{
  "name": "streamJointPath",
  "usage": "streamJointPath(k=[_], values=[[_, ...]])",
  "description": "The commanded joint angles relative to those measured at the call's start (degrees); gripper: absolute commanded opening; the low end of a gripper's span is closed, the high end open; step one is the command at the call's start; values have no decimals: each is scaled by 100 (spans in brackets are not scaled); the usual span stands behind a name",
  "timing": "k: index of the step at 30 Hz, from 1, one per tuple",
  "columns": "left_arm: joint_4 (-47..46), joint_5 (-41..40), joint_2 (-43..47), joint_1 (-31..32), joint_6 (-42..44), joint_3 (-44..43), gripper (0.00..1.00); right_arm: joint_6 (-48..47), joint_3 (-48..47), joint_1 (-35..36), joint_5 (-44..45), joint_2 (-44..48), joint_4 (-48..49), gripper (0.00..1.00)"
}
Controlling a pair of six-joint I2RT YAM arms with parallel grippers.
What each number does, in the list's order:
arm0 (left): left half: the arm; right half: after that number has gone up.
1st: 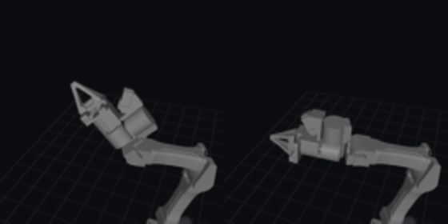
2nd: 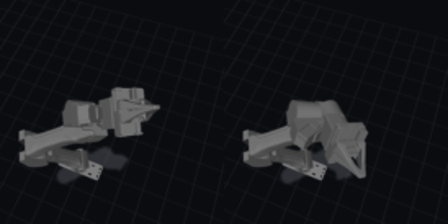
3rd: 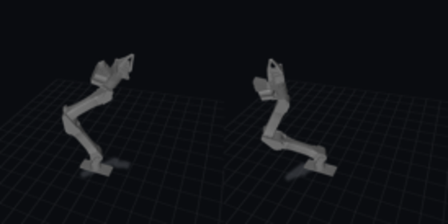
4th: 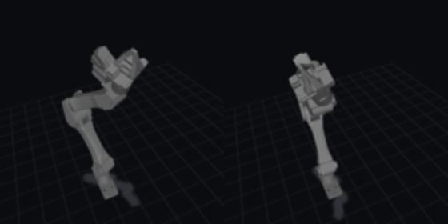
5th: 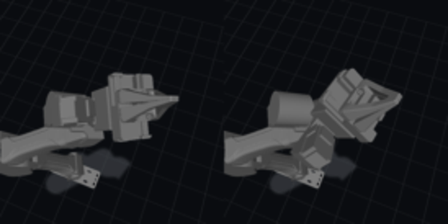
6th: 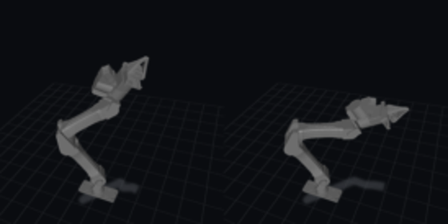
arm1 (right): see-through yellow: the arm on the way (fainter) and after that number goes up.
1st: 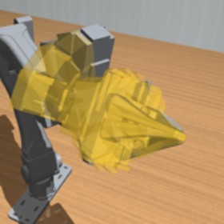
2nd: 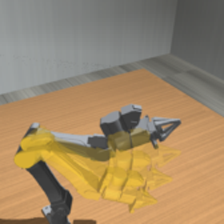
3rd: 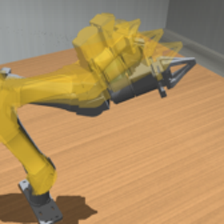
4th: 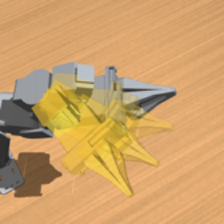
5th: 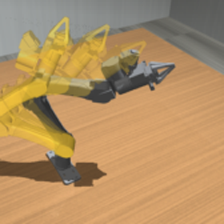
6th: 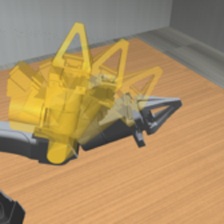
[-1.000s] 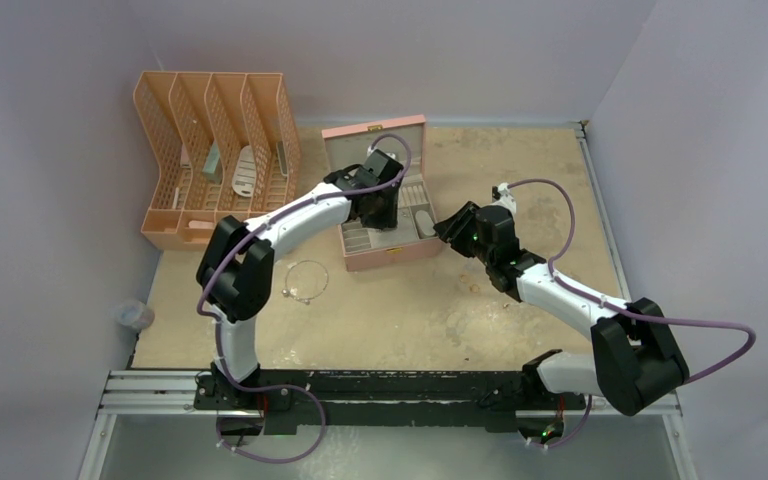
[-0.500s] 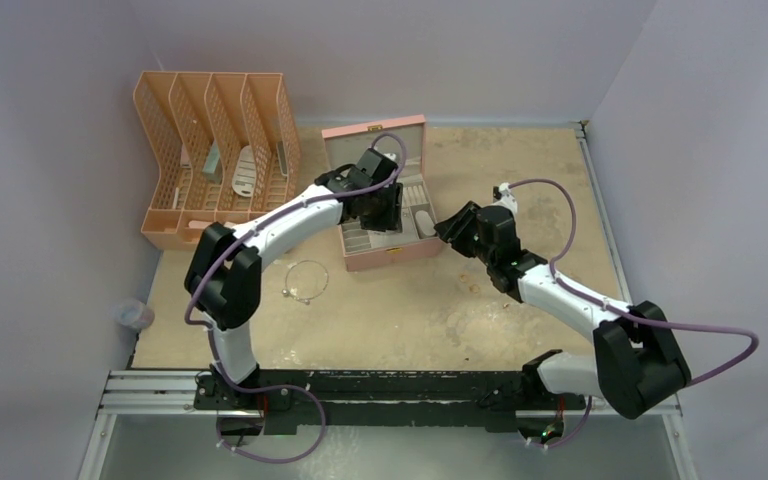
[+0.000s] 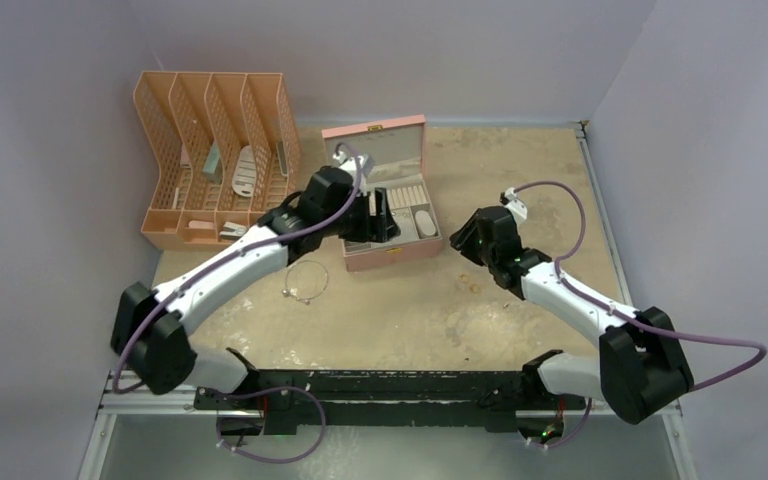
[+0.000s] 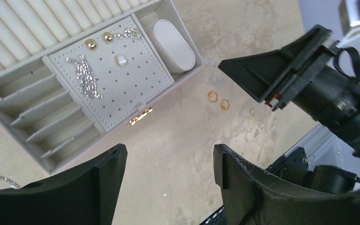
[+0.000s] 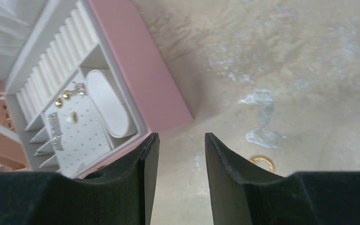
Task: Organize the mixed jewelry
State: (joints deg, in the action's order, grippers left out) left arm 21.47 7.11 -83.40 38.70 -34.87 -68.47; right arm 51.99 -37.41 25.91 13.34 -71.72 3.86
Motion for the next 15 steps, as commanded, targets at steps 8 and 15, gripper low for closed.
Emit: streamJointPath(k=[8,15], values=[[-1518,669,2030,-1,-493,2069,70,495,-504,-21,1316,163,-2490,47],[-1261,890,2345,4,-390,2362,67,1163,-77,-21,1308,454,-3117,47]])
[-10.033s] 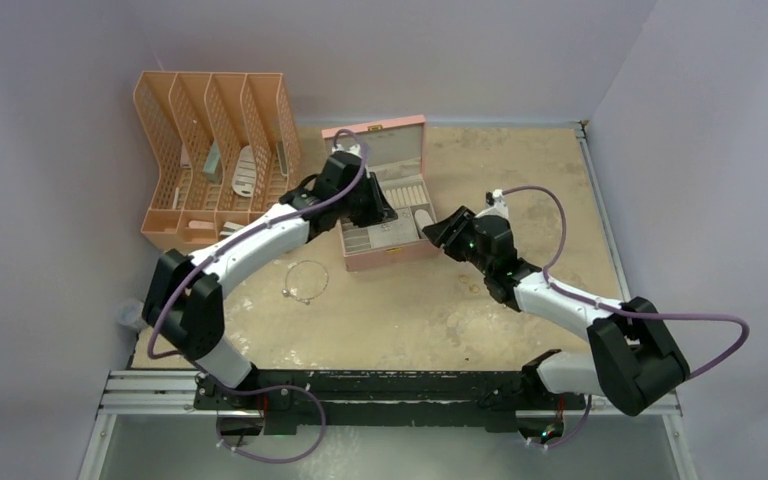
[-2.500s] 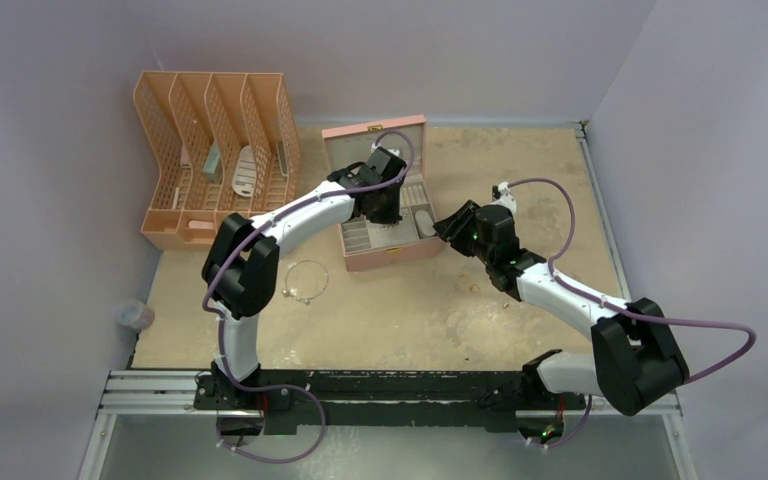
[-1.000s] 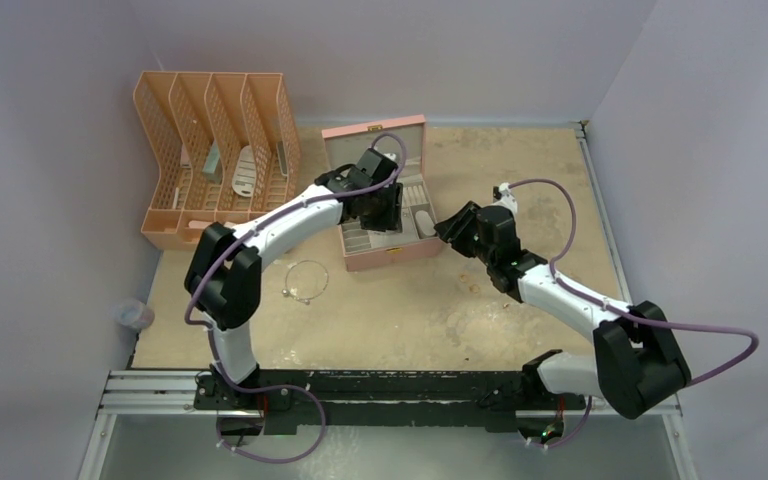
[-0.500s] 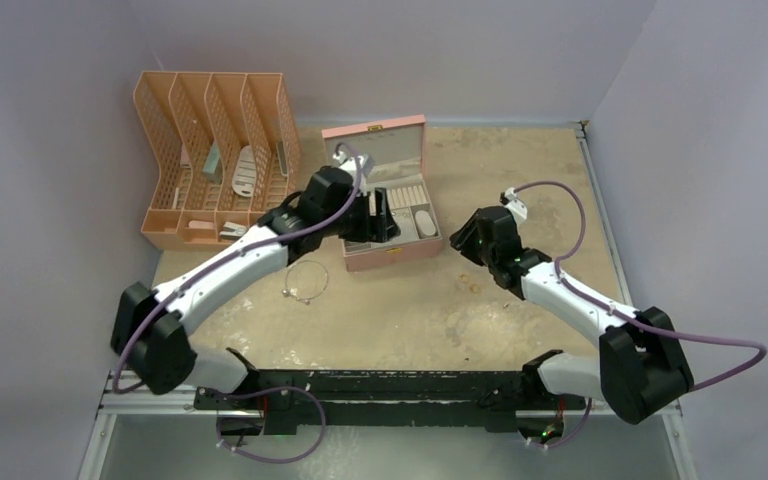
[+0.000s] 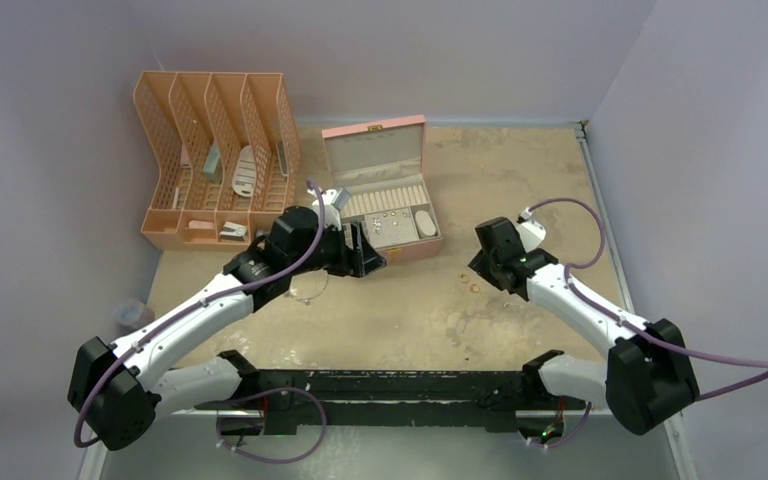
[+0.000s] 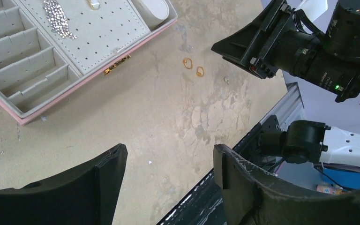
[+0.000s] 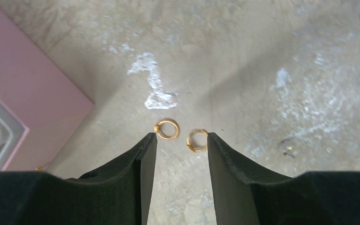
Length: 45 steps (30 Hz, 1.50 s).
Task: Organize the mixed jewelry
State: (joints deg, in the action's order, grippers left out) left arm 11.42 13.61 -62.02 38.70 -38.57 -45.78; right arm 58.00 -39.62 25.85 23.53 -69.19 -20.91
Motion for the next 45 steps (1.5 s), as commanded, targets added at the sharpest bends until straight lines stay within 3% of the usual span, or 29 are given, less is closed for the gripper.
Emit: streamJointPath(k=[1,6,12,22,26,34,45], values=[[-259,272,229,3,-12,131,65,731,172,-11,344,181,-753,46],[-237,313,286,3,-2,287,62,1992,37,-136,1052,-231,-1554,52],[15,64,369,0,52,350,61,2878,-41,-510,1060,-659,-2077,50],[-37,23,340,7,16,452,60,3119,4,-518,708,-541,-2126,47],[250,-477,389,-1,-14,350,59,3295,-14,-518,605,-640,-2175,45],[316,-635,463,6,-28,391,59,3248,-58,-518,739,-903,-2166,32],[376,-718,410,1,-19,333,58,2800,-20,-504,743,-818,-1901,2]])
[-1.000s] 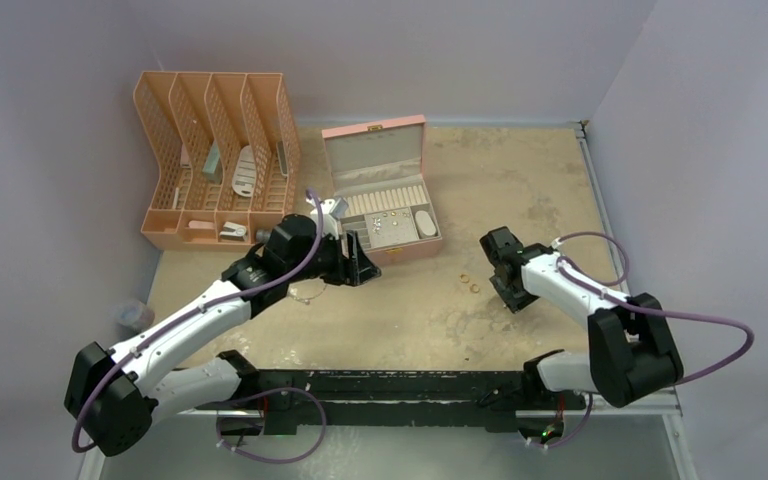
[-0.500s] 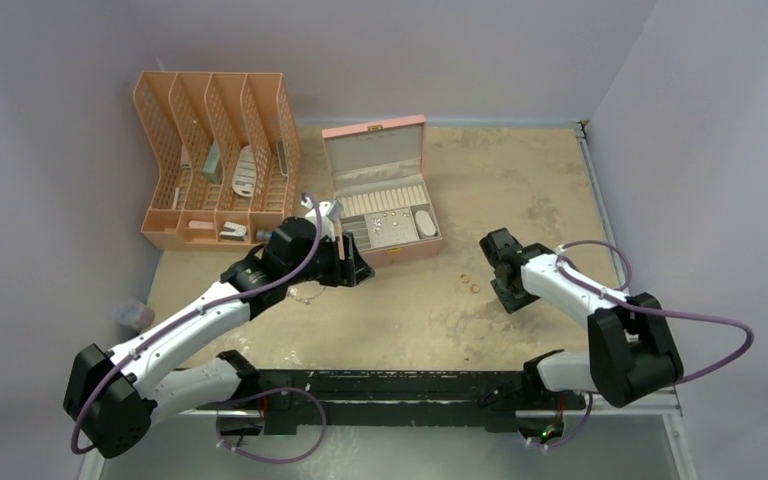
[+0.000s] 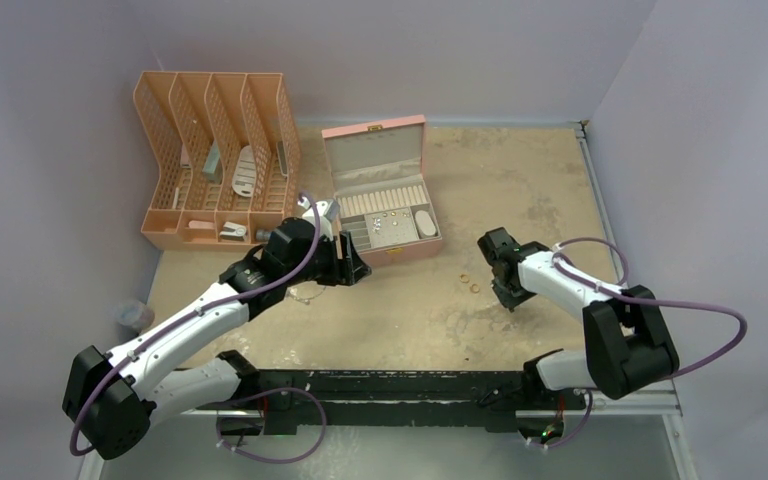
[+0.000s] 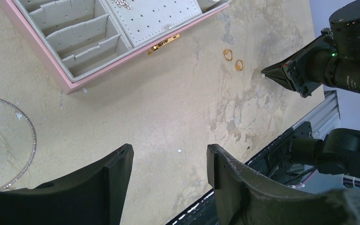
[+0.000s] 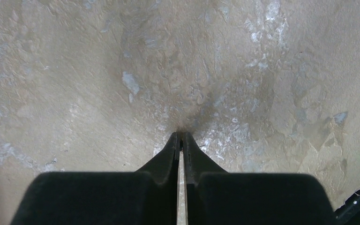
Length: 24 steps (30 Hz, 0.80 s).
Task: Organize the mixed jewelry
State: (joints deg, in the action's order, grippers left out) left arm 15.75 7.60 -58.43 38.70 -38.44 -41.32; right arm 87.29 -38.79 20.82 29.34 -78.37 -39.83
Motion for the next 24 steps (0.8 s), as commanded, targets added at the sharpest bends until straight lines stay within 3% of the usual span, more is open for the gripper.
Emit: streamJointPath(k=[1,12,16,21,24], values=[[-60,-124,44,6,-37,-121,58,-155,-100,-6,113,127,8,1],[1,96,-186,-9,-92,-341,58,-1164,-52,-7,-766,1039,968,0],[17,372,-267,-222,-214,-441,58,-1887,133,-2,-1506,1560,2164,0],[-412,1798,-327,-1266,-570,-213,59,-2587,270,-5,-2585,1914,3684,0],[-525,2104,-383,-1518,-709,-197,59,-2885,307,1,-3262,1876,4687,0]])
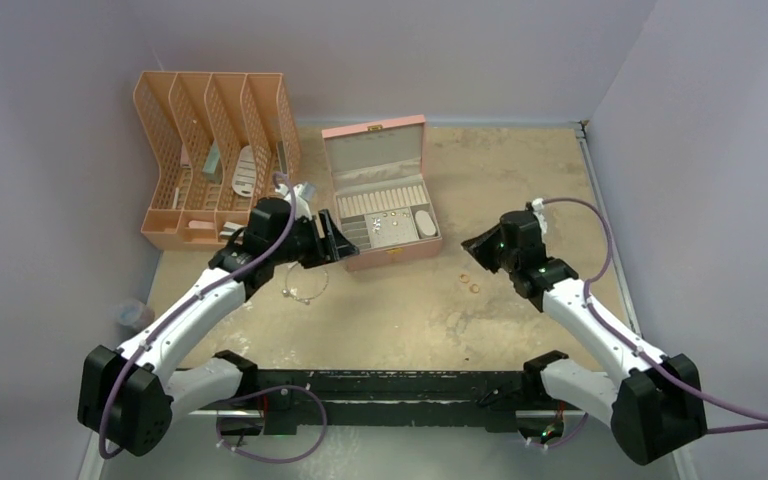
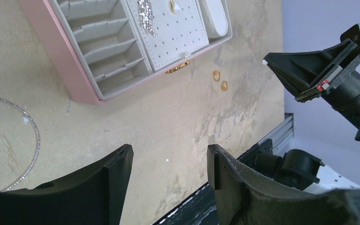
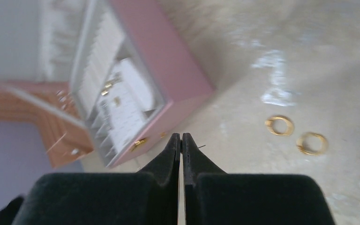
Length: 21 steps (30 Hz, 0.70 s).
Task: Organize the mixed jewelry
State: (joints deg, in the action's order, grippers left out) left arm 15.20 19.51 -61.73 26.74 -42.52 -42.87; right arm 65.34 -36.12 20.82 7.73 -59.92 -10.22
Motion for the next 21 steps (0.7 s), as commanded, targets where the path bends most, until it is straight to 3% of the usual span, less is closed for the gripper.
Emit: streamJointPath(k=[1,8,15,18,21], values=[[-478,907,-57,-338,-350,-45,59,-742,24,6,-1307,-63,1963,0],[-318,113,143,-469,-789,19,59,-653,-483,268,-2232,-1037,2978,0],[57,-427,212,-588,-739,-29,60,-479,-1114,793,-2523,-2152,3574,0],[174,-393,145,-668,-378,-191,60,-434,-1463,830,-2606,-2619,3471,0],[956,-482,-177,-749,686,-1124,60,-428,-1919,848,-2695,-3111,3208,0]])
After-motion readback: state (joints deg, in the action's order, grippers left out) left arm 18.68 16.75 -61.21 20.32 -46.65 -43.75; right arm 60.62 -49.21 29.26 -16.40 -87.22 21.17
